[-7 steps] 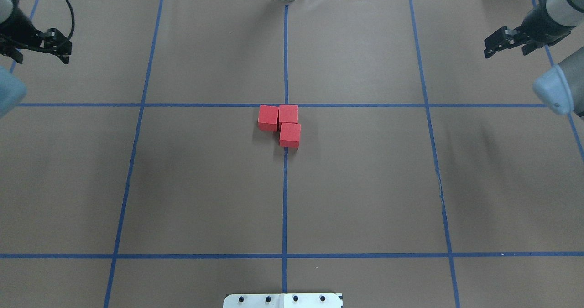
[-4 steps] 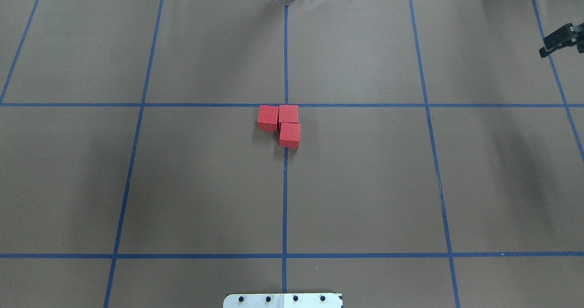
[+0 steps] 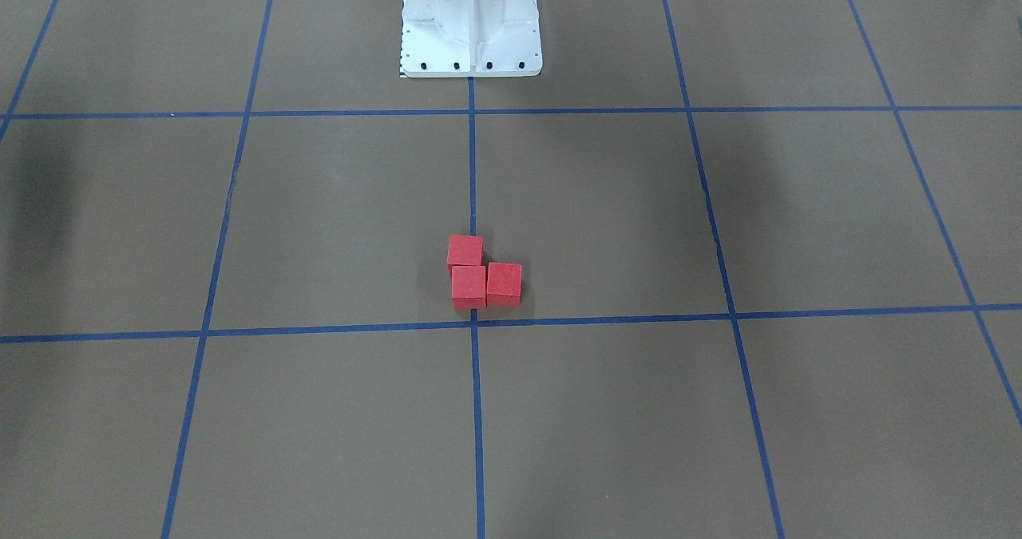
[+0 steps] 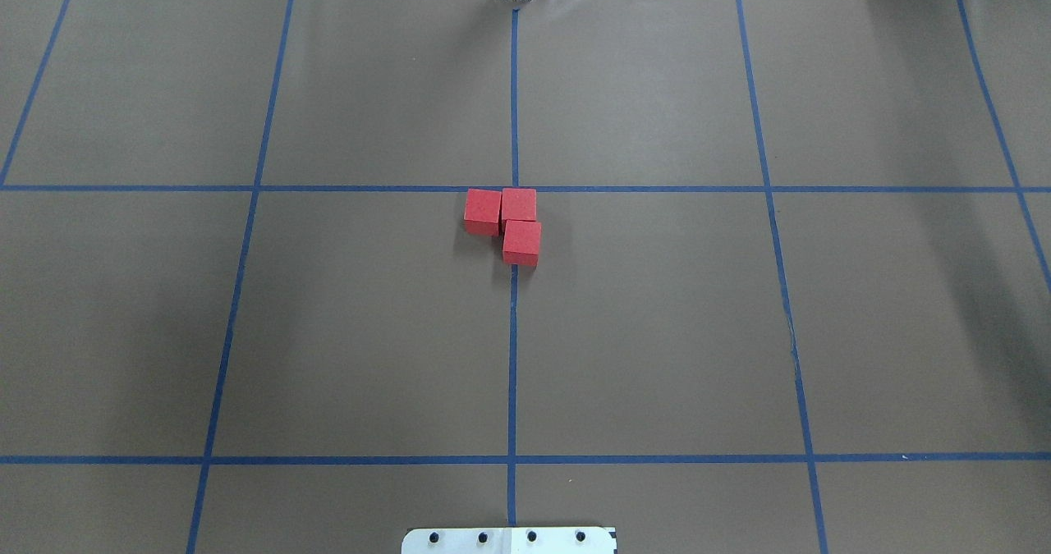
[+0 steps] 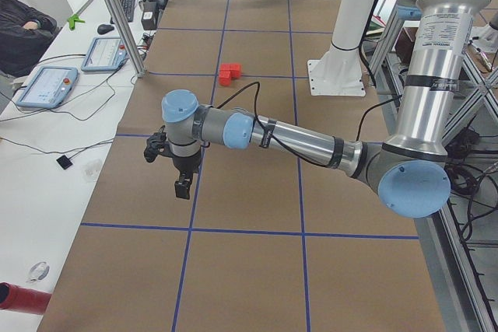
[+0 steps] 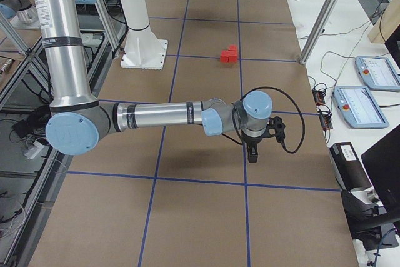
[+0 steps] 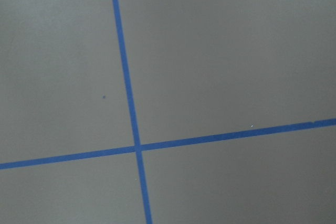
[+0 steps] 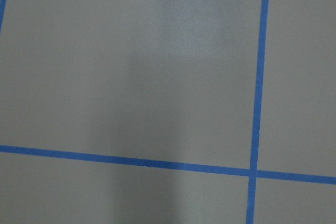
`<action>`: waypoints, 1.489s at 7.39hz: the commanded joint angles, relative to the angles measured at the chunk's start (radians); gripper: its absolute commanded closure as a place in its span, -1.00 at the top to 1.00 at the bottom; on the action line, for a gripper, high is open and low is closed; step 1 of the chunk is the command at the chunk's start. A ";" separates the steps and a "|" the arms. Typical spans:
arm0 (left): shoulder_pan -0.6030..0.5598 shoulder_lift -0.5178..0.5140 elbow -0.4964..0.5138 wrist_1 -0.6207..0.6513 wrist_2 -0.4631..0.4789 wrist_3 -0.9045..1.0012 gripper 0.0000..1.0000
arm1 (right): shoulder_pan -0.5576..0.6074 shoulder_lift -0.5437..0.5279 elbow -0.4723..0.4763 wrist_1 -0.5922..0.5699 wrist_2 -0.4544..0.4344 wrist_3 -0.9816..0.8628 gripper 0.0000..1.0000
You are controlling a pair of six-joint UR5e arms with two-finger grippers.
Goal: Form red blocks into L shape at center
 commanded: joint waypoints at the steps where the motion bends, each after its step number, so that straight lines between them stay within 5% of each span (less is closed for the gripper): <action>1: -0.011 0.067 0.027 -0.064 0.000 0.011 1.00 | 0.049 -0.045 0.019 0.001 0.029 -0.023 0.98; 3: -0.014 0.143 0.026 -0.162 -0.003 0.011 1.00 | 0.072 -0.065 0.028 -0.002 0.021 -0.023 0.98; 6: -0.022 0.208 -0.029 -0.155 -0.110 0.011 1.00 | 0.072 -0.085 0.109 -0.080 0.002 -0.009 0.98; 9: -0.059 0.266 -0.166 -0.061 -0.110 0.011 1.00 | 0.064 -0.088 0.171 -0.190 -0.045 -0.006 0.98; 11: -0.060 0.273 -0.151 -0.049 -0.103 0.011 1.00 | 0.064 -0.106 0.170 -0.188 -0.037 -0.014 0.98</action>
